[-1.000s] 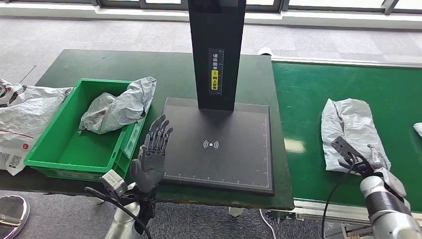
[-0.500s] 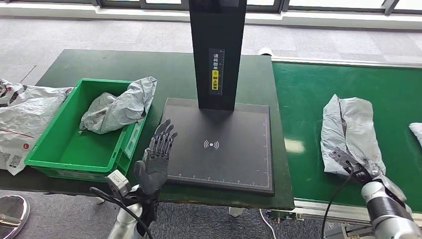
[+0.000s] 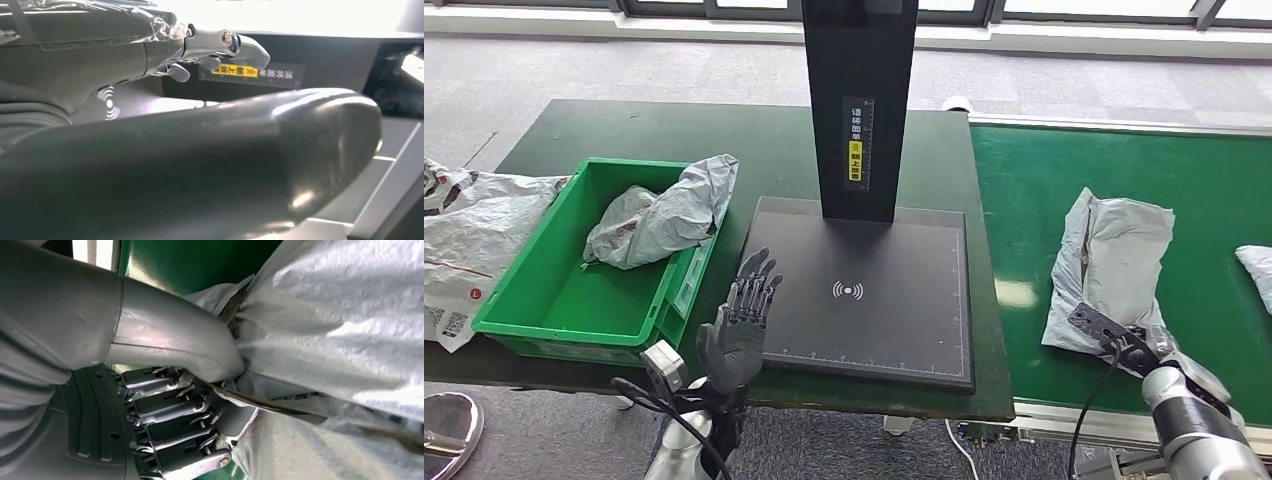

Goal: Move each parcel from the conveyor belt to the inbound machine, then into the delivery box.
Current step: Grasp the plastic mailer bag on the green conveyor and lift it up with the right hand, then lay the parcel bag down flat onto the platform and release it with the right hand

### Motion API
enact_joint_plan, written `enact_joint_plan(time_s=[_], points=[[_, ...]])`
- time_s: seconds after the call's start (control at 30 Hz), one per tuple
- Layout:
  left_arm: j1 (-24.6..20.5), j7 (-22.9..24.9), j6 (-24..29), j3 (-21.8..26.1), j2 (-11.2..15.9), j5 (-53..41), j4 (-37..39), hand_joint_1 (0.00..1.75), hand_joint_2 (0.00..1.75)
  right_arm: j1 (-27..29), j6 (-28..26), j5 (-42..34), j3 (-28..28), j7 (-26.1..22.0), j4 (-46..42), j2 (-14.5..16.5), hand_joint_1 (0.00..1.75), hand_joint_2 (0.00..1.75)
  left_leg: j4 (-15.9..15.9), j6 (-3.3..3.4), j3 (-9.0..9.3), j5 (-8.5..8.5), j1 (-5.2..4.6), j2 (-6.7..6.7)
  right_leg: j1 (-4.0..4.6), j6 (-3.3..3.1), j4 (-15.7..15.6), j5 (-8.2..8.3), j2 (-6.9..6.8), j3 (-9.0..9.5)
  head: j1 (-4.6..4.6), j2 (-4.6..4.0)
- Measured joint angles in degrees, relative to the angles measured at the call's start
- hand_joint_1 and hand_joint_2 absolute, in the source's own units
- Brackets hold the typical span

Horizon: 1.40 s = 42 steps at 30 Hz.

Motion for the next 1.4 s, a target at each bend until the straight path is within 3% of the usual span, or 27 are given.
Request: enact_joint_plan(time_s=[0.43,0.7,0.77,0.87,0.97,1.07,1.23,1.4], points=[[-0.6,0.0,-0.2,1.0,-0.1,0.1,2.3,0.00,0.00,0.0,-1.8,0.5,0.1,-1.1,0.0,1.2,1.75,1.75,0.0,0.00,-0.04,0.00,0.01,-0.04,-0.01,0.00,0.0,0.00,-0.02,0.00,0.00,0.00],[-0.1,0.0,0.1,2.6,-1.3,-0.5,2.5,0.00,0.00,-0.3,-21.4,-4.0,-0.2,-6.6,-0.9,2.4,1.75,1.75,0.0,0.01,-0.07,0.01,0.00,-0.05,-0.02,0.00,0.0,0.00,-0.03,-0.01,0.00,0.00],[0.3,0.0,0.1,3.1,-1.5,-0.5,2.4,0.00,0.00,-0.4,-24.3,-6.4,-0.8,-10.1,-1.6,2.6,1.75,1.75,0.0,0.02,-0.07,0.02,0.00,-0.07,-0.02,0.00,0.0,0.00,-0.05,-0.01,0.00,0.00],[0.7,0.0,0.1,3.9,-1.8,-0.5,2.3,0.00,0.00,-0.4,-27.1,-12.0,-2.5,-19.3,-3.1,3.0,1.75,1.75,0.0,0.02,-0.10,0.02,0.00,-0.09,-0.02,0.00,0.0,0.00,-0.07,-0.03,0.00,-0.01],[0.8,0.0,0.1,4.6,-2.0,-0.5,2.1,0.00,0.00,0.1,-26.8,-18.4,-3.8,-28.7,-6.0,3.9,1.75,1.75,0.0,0.02,-0.11,0.02,0.01,-0.09,-0.01,0.00,0.0,0.00,-0.07,-0.05,0.00,0.00],[0.9,0.0,-0.4,5.3,-2.1,-0.4,2.0,0.00,0.00,2.2,-24.1,-25.1,-3.7,-33.7,-11.9,5.9,1.75,1.75,0.0,0.01,-0.11,0.02,0.02,-0.09,0.02,-0.03,0.0,-0.02,-0.07,-0.06,0.00,0.00],[1.0,0.0,-1.0,6.1,-2.1,-0.3,2.0,0.00,0.00,6.9,-22.5,-31.9,-0.3,-34.1,-22.3,9.1,1.75,1.75,0.0,0.01,-0.13,0.02,0.04,-0.11,0.03,-0.06,0.0,-0.04,-0.13,-0.09,0.00,0.00],[1.0,0.0,-1.1,6.6,-2.2,-0.3,1.9,0.00,0.00,8.7,-22.5,-33.8,2.0,-33.8,-27.1,10.1,1.75,1.75,0.0,0.01,-0.17,0.02,0.03,-0.15,0.01,-0.05,0.0,-0.04,-0.18,-0.08,0.00,0.00]])
